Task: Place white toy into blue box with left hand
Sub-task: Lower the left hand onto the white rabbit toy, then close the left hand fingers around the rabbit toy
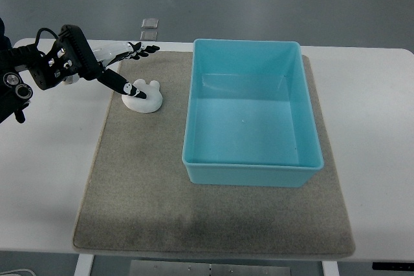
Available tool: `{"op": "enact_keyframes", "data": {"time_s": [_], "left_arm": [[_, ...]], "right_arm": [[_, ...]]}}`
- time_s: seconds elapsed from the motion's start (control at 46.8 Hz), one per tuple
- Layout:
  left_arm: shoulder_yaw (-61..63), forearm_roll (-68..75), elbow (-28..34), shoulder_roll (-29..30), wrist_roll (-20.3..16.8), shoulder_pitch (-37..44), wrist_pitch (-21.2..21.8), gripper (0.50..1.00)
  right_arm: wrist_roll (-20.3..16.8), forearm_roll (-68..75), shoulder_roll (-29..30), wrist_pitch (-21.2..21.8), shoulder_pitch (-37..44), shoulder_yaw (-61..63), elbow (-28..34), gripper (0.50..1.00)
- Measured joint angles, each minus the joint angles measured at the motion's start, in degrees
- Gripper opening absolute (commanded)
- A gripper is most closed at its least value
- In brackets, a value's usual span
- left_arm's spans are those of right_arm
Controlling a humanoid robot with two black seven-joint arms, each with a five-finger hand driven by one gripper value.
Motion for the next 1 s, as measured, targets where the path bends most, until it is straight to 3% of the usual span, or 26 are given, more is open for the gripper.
{"op": "enact_keyframes", "data": {"time_s": [0.278, 0.534, 0.833, 1.004], "left_arm": [[0.47, 6.15, -3.08, 1.32, -1.28, 1.57, -0.11, 0.930], [0.47, 11.92, -6.07, 3.26, -2.51, 3.56, 0.25, 0.864], [3.90, 17.40, -5.59, 3.26, -2.57, 3.76, 6.54, 0.849], [4.99, 19.64, -5.59, 3.20, -2.55, 3.93, 9.25, 0.814]], "right_arm": [[0.00, 0.00, 0.00, 0.03, -0.04, 0.05, -0.03, 0.936], [0.00, 0.00, 0.00, 0.00, -0.02, 0.03, -0.02, 0.936], [0.00, 0.00, 0.00, 0.02, -0.05, 0.03, 0.00, 0.936], [0.00, 0.00, 0.00, 0.01, -0.02, 0.02, 0.00, 0.936]]}}
